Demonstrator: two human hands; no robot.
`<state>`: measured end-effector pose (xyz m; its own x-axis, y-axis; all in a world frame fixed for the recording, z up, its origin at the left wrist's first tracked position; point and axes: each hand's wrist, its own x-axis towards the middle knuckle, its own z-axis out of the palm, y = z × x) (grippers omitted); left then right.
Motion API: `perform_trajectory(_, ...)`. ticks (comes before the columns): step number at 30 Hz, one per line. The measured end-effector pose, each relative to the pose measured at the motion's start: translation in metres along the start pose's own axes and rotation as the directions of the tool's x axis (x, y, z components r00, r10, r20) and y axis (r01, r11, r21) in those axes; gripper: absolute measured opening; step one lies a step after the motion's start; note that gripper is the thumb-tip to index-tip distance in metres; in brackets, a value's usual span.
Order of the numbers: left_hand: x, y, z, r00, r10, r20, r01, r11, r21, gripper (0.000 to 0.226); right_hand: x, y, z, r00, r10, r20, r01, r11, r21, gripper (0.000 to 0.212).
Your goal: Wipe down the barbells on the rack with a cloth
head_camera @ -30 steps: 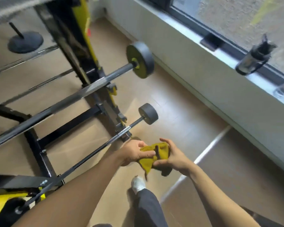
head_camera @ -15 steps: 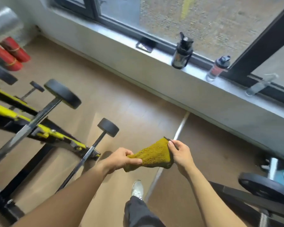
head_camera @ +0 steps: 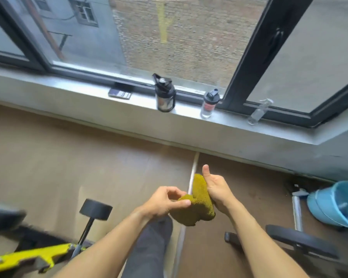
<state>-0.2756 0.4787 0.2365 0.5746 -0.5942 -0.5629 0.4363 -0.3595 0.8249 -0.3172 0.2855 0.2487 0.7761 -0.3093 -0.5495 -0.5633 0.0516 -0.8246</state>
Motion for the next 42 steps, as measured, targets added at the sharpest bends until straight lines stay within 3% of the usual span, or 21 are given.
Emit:
perform_trajectory(3, 0.053, 0.038, -0.002, 0.996, 0.072, -0.062, -0.076, 0.995, -0.064, 0.006, 0.033, -0.02, -0.045, 0.995, 0.064, 0.075, -0.07, 0.994, 0.08, 0.056)
perform_trajectory(5, 0.096, 0.066, -0.003, 0.987, 0.126, -0.101, -0.13, 0.991, -0.031, 0.007, 0.059, -0.034, -0.079, 0.981, 0.112, 0.155, -0.148, 0.957, 0.248, 0.055)
perform_trajectory(7, 0.14, 0.093, -0.003, 0.985, 0.136, -0.109, -0.141, 0.989, -0.046, 0.014, 0.083, -0.045, -0.108, 0.979, 0.119, 0.168, -0.193, 0.815, 0.546, 0.067)
perform_trajectory(8, 0.161, 0.105, 0.0, 0.987, 0.116, -0.108, -0.125, 0.989, -0.081, 0.018, 0.097, -0.048, -0.119, 0.981, 0.114, 0.158, -0.193, 0.682, 0.706, 0.078)
perform_trajectory(10, 0.201, 0.128, 0.009, 0.993, 0.058, -0.098, -0.075, 0.981, -0.179, 0.018, 0.122, -0.051, -0.13, 0.979, 0.108, 0.174, -0.205, 0.482, 0.852, 0.088)
perform_trajectory(11, 0.219, 0.139, 0.015, 0.997, 0.034, -0.076, -0.05, 0.974, -0.22, 0.018, 0.132, -0.052, -0.13, 0.974, 0.109, 0.199, -0.227, 0.458, 0.86, 0.086)
perform_trajectory(14, 0.265, 0.17, 0.028, 0.999, 0.005, 0.038, 0.002, 0.982, -0.188, 0.041, 0.159, -0.054, -0.13, 0.957, 0.142, 0.254, -0.291, 0.502, 0.814, 0.08)
perform_trajectory(17, 0.31, 0.19, 0.034, 0.991, 0.011, 0.13, -0.017, 0.999, 0.045, 0.05, 0.188, -0.059, -0.152, 0.978, 0.195, 0.069, -0.167, 0.548, 0.82, 0.086)
perform_trajectory(19, 0.338, 0.197, 0.038, 0.992, 0.037, 0.122, -0.067, 0.966, 0.249, 0.05, 0.211, -0.061, -0.174, 0.982, 0.188, -0.029, -0.106, 0.67, 0.734, 0.091)
perform_trajectory(20, 0.352, 0.2, 0.041, 0.992, 0.067, 0.108, -0.103, 0.921, 0.375, 0.05, 0.224, -0.061, -0.186, 0.985, 0.159, -0.065, -0.086, 0.784, 0.614, 0.089)
perform_trajectory(22, 0.382, 0.204, 0.05, 0.989, 0.136, 0.059, -0.142, 0.75, 0.646, 0.046, 0.253, -0.063, -0.21, 0.99, 0.073, -0.122, -0.056, 0.989, 0.137, 0.082)
perform_trajectory(24, 0.413, 0.205, 0.06, 0.983, 0.184, 0.002, -0.109, 0.576, 0.81, 0.033, 0.284, -0.07, -0.23, 0.989, 0.045, -0.141, -0.089, 0.94, -0.329, 0.076)
perform_trajectory(26, 0.444, 0.205, 0.071, 0.982, 0.187, -0.005, -0.09, 0.497, 0.863, 0.023, 0.313, -0.073, -0.248, 0.984, 0.015, -0.178, -0.115, 0.815, -0.568, 0.055)
perform_trajectory(27, 0.462, 0.204, 0.077, 0.984, 0.177, -0.001, -0.089, 0.503, 0.86, 0.02, 0.329, -0.072, -0.26, 0.982, 0.006, -0.189, -0.123, 0.78, -0.614, 0.043)
perform_trajectory(28, 0.479, 0.201, 0.082, 0.988, 0.153, -0.002, -0.085, 0.559, 0.825, 0.018, 0.345, -0.069, -0.271, 0.98, 0.007, -0.198, -0.132, 0.768, -0.627, 0.036)
perform_trajectory(30, 0.508, 0.2, 0.089, 0.999, 0.025, -0.043, 0.009, 0.764, 0.646, 0.018, 0.373, -0.066, -0.291, 0.984, 0.06, -0.167, -0.143, 0.821, -0.552, 0.031)
perform_trajectory(32, 0.533, 0.199, 0.093, 0.985, -0.119, -0.126, 0.157, 0.921, 0.357, 0.023, 0.397, -0.067, -0.307, 0.984, 0.155, -0.093, -0.174, 0.949, -0.262, 0.022)
perform_trajectory(35, 0.568, 0.198, 0.097, 0.936, -0.203, -0.288, 0.225, 0.973, 0.045, 0.029, 0.44, -0.058, -0.321, 0.967, 0.232, -0.105, -0.229, 0.973, 0.04, 0.028)
perform_trajectory(37, 0.586, 0.197, 0.097, 0.921, -0.247, -0.302, 0.237, 0.969, -0.071, 0.05, 0.466, -0.046, -0.325, 0.958, 0.235, -0.162, -0.217, 0.969, 0.12, 0.065)
perform_trajectory(39, 0.602, 0.191, 0.096, 0.929, -0.256, -0.268, 0.272, 0.962, 0.024, 0.063, 0.489, -0.032, -0.328, 0.956, 0.247, -0.158, -0.227, 0.965, 0.133, 0.097)
perform_trajectory(42, 0.608, 0.183, 0.102, 0.929, -0.297, -0.221, 0.354, 0.887, 0.296, 0.057, 0.504, -0.027, -0.322, 0.952, 0.254, -0.169, -0.249, 0.967, 0.051, 0.105)
